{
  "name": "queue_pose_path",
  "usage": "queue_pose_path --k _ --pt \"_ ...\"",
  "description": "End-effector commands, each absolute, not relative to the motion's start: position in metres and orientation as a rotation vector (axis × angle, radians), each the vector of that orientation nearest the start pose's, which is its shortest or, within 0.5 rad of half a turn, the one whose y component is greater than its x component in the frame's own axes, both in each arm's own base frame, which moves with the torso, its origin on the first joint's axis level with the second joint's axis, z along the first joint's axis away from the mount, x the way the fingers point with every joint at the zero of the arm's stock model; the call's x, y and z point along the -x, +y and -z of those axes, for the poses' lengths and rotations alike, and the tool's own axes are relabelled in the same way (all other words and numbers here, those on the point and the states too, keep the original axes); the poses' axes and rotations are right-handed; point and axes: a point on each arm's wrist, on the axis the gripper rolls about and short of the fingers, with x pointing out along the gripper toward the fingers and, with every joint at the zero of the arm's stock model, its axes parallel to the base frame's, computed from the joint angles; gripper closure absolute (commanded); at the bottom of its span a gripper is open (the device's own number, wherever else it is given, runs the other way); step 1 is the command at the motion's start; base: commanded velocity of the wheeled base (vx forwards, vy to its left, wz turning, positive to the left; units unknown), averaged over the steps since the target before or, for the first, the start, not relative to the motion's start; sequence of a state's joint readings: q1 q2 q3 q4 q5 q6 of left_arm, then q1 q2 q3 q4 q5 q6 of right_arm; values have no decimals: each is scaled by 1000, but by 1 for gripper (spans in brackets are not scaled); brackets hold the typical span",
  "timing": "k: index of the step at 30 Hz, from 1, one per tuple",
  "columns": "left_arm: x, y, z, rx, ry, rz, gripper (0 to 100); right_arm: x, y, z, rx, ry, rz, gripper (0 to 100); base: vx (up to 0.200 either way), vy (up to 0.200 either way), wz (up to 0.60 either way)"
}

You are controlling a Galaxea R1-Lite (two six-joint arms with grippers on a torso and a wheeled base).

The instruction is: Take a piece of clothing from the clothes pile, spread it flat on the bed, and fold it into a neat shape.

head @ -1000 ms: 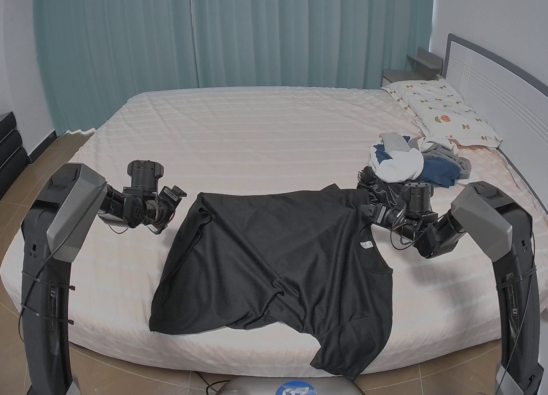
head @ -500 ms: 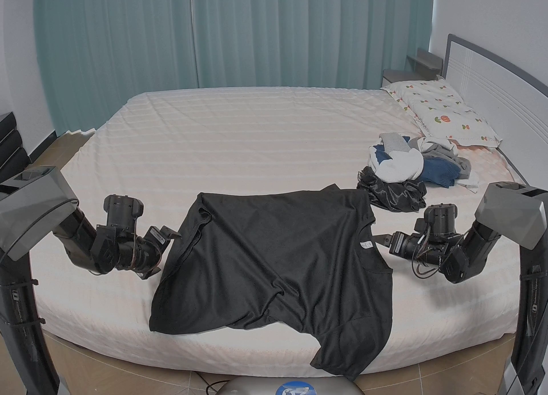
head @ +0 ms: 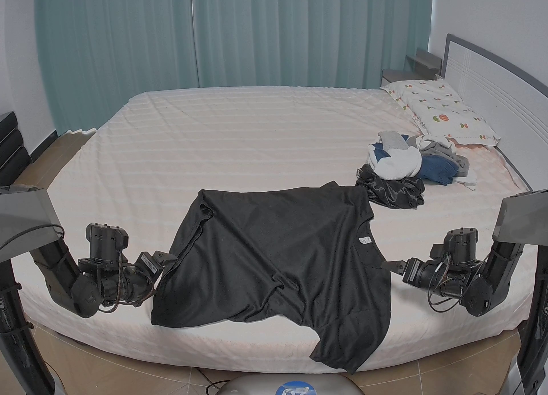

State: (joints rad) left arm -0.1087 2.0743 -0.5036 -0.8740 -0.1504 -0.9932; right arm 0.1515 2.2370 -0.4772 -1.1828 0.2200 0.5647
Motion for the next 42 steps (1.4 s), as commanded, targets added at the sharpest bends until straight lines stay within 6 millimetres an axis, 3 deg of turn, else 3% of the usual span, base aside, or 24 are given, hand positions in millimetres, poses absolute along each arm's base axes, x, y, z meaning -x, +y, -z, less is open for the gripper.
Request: queue_pose_path --k 1,13,29,41,42 --pt "-283 -37 -16 910 810 -118 0 -294 51 5 -563 690 -184 0 0 0 0" --pt "-274 -43 8 792 904 -112 0 -287 57 11 -556 727 -195 0 0 0 0" --pt "-266 -46 17 659 924 -143 0 -284 60 12 -549 742 -202 0 0 0 0" --pt "-273 -47 25 641 922 -166 0 -283 64 16 -543 759 -209 0 0 0 0" --pt "-274 -48 25 638 918 -167 100 -283 64 16 -542 760 -212 0 0 0 0"
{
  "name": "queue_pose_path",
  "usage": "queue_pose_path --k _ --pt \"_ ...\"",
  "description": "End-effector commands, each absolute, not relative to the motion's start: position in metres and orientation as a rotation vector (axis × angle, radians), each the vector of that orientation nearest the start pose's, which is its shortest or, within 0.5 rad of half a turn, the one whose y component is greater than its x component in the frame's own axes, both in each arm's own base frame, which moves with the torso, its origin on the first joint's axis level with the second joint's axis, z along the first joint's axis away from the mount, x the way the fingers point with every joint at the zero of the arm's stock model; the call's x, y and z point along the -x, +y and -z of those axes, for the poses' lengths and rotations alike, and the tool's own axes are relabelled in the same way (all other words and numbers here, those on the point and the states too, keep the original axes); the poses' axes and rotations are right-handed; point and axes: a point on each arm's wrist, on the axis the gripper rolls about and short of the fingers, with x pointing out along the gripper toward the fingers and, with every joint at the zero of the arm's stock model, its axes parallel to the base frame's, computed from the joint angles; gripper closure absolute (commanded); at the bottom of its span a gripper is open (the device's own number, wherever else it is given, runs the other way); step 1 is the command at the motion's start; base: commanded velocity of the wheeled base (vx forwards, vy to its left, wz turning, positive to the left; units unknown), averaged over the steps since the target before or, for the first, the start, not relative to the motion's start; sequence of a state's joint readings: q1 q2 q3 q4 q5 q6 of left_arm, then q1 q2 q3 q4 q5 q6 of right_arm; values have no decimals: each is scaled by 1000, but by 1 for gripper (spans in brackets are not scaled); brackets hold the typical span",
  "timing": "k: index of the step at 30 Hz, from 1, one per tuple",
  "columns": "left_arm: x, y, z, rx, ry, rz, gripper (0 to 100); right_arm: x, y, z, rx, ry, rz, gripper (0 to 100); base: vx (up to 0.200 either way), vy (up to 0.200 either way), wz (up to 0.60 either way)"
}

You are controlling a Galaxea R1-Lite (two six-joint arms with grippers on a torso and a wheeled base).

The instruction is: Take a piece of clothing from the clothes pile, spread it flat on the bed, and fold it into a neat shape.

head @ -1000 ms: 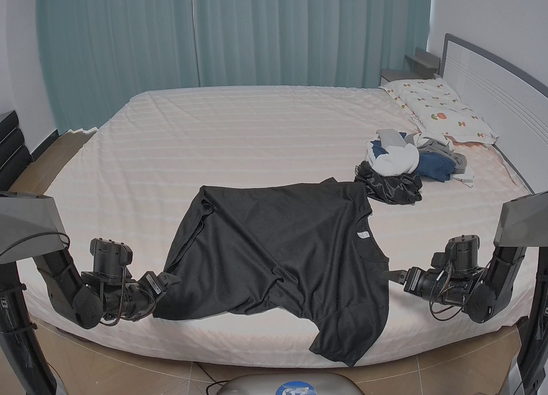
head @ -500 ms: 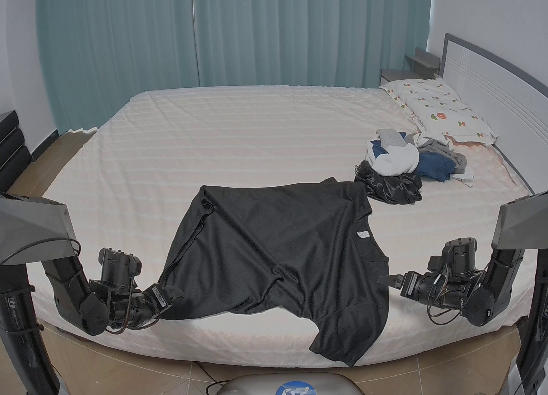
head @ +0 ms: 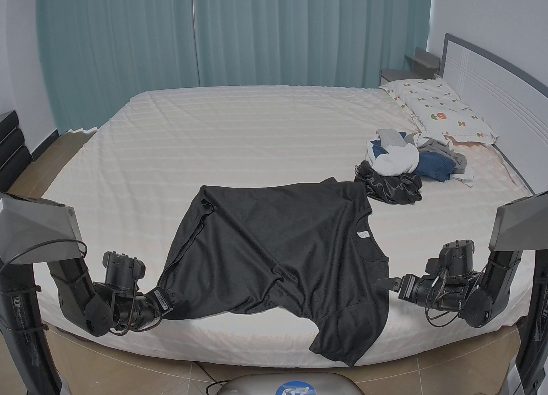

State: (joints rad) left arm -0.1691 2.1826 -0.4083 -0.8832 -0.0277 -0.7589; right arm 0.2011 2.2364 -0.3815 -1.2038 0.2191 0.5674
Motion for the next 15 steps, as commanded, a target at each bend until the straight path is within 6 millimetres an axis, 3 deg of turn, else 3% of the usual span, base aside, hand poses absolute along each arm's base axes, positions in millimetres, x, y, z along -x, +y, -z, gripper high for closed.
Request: queue_pose_path --k 1,9,15 --pt "-275 -48 26 637 917 -169 100 -283 65 16 -542 760 -213 0 0 0 0" --pt "-276 -47 23 642 907 -175 100 -283 73 25 -532 788 -232 0 0 0 0" --pt "-274 -44 7 647 846 -191 100 -291 79 38 -515 798 -212 0 0 0 0"
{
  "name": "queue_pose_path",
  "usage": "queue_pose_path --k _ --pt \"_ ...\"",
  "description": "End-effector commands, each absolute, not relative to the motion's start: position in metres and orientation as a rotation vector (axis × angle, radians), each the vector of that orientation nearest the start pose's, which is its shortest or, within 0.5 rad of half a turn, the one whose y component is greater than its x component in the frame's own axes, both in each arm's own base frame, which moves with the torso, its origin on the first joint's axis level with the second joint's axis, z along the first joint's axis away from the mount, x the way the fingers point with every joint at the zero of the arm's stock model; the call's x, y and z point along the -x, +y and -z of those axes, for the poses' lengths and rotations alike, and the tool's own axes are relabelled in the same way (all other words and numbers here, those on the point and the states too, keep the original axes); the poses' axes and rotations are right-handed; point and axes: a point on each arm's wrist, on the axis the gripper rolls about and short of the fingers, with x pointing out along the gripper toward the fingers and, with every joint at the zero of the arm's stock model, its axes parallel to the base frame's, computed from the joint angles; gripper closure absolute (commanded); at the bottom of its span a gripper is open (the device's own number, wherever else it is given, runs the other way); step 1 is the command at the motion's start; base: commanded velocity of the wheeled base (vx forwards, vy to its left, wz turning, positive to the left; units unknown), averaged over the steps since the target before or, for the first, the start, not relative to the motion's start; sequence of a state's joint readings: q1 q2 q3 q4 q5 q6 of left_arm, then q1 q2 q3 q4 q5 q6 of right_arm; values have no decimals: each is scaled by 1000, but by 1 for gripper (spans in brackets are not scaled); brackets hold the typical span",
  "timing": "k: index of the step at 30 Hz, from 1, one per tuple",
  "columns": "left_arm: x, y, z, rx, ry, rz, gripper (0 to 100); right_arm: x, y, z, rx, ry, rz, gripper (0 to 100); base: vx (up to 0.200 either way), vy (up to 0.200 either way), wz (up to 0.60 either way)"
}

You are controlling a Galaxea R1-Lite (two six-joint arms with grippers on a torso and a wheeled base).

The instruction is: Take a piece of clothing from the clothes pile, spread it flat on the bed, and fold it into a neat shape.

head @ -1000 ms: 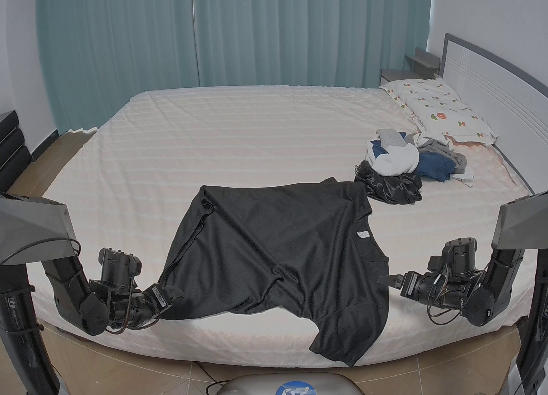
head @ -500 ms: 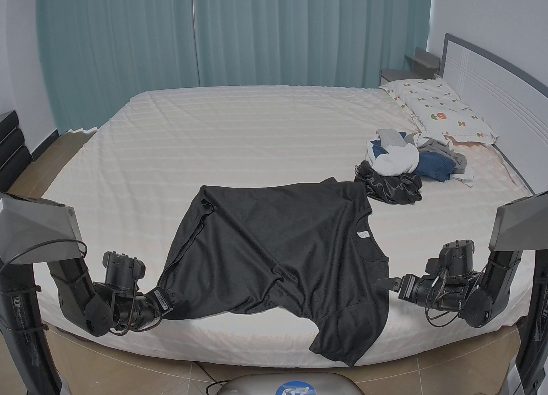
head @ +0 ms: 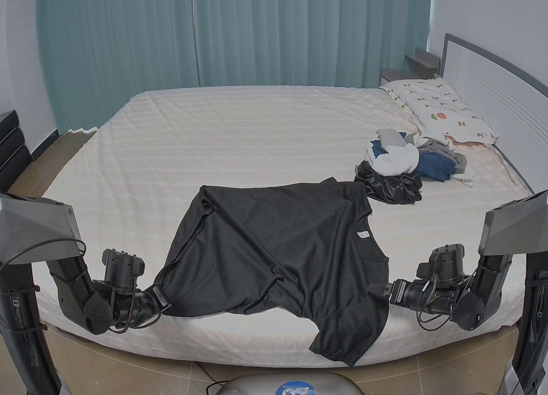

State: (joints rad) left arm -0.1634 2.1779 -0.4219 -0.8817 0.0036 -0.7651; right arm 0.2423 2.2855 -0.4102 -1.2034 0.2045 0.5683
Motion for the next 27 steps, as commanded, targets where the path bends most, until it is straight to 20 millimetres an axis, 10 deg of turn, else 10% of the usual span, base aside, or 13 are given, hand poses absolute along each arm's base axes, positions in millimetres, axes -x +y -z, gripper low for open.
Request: queue_pose_path --k 1,3,4,27 --pt "-274 -44 6 646 841 -192 100 -293 79 39 -513 794 -209 0 0 0 0" --pt "-274 -43 6 646 836 -198 100 -298 80 41 -513 789 -209 0 0 0 0" --pt "-274 -42 6 646 833 -204 100 -300 81 41 -515 788 -209 100 0 0 0" --pt "-266 -36 12 597 886 -227 100 -290 14 8 -504 718 -99 100 0 0 0"
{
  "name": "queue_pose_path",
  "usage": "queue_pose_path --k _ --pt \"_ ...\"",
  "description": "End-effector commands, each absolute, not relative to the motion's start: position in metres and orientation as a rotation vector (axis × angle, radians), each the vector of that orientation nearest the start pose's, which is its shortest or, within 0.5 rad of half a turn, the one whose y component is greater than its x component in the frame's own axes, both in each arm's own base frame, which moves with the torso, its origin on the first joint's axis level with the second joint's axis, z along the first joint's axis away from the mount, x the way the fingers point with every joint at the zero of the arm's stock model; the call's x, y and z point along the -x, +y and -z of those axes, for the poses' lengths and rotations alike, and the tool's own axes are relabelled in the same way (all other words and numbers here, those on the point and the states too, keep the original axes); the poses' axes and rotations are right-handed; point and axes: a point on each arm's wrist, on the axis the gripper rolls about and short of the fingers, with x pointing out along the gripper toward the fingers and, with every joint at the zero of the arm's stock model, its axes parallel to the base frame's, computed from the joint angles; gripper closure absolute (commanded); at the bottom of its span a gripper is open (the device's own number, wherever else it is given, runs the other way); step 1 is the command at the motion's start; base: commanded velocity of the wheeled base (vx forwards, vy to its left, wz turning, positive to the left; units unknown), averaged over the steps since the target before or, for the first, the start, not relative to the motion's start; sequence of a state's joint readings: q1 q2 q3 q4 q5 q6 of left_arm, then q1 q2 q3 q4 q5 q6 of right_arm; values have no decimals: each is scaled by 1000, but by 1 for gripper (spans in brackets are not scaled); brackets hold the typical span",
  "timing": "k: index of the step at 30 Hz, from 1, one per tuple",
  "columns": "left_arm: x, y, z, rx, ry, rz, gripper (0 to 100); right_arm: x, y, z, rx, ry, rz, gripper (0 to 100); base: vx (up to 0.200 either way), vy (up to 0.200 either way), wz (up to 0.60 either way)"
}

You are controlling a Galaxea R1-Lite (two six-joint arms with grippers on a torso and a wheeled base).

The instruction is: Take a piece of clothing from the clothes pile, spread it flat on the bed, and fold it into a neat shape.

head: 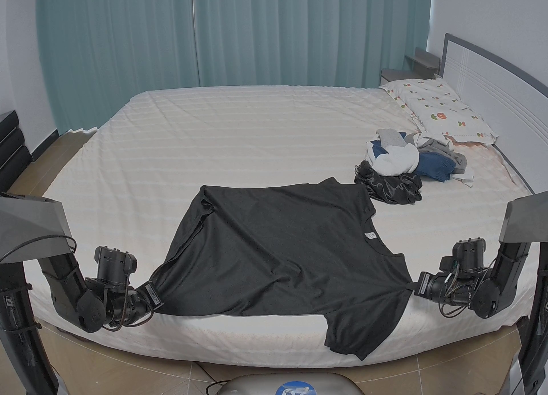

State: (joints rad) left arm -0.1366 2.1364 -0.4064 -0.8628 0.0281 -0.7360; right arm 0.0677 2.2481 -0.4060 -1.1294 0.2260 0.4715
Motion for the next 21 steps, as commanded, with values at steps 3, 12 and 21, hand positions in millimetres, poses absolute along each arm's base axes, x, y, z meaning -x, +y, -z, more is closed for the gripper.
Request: queue_pose_path --k 3,12,21 --pt "-262 -35 14 562 928 -226 100 -289 10 4 -472 720 -105 100 0 0 0" --pt "-258 -34 17 517 987 -232 100 -298 -2 3 -398 764 -118 100 0 0 0" --pt "-264 -30 19 533 967 -244 100 -316 12 13 -401 789 -184 100 0 0 0"
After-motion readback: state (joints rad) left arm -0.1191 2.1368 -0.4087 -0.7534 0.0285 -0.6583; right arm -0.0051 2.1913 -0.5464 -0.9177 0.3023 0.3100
